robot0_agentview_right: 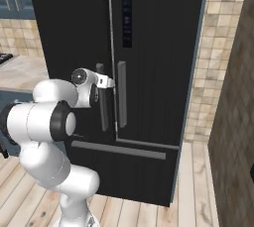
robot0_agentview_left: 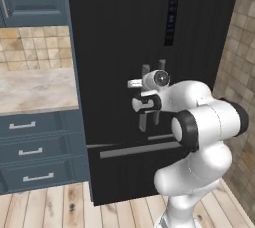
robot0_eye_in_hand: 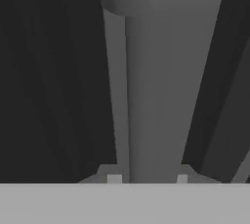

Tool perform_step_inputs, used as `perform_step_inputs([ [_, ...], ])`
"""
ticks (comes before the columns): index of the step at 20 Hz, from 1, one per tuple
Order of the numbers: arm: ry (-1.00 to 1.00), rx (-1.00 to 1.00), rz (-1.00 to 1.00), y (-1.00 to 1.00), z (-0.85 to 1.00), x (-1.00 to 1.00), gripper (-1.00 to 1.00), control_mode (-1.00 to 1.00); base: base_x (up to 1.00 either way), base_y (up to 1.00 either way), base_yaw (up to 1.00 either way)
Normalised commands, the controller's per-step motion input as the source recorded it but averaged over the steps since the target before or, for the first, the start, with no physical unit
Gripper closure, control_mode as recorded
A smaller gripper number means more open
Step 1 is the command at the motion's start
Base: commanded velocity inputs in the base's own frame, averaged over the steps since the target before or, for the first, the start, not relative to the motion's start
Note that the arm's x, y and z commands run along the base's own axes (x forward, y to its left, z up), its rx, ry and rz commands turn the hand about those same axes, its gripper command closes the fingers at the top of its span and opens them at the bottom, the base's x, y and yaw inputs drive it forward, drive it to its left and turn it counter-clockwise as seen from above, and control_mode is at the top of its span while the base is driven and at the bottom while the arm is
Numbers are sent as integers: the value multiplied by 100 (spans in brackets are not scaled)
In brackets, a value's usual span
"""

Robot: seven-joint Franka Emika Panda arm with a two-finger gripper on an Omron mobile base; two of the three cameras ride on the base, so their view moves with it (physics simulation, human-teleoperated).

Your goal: Take the lemon wedge from the fridge and place it on the plate with fish on the dining counter.

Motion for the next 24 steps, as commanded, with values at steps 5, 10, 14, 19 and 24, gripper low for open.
perform_step_inputs([
  [5,0,1,0,97,60,-70,100,-100,0,0,0],
  [10,1,0,0,100,82,-73,100,-100,0,0,0],
  [14,6,0,0,100,87,-77,100,-100,0,0,0],
  [19,16,0,0,100,96,-65,100,-100,0,0,0],
  [24,20,-7,0,100,92,-56,-100,-100,0,0,0],
])
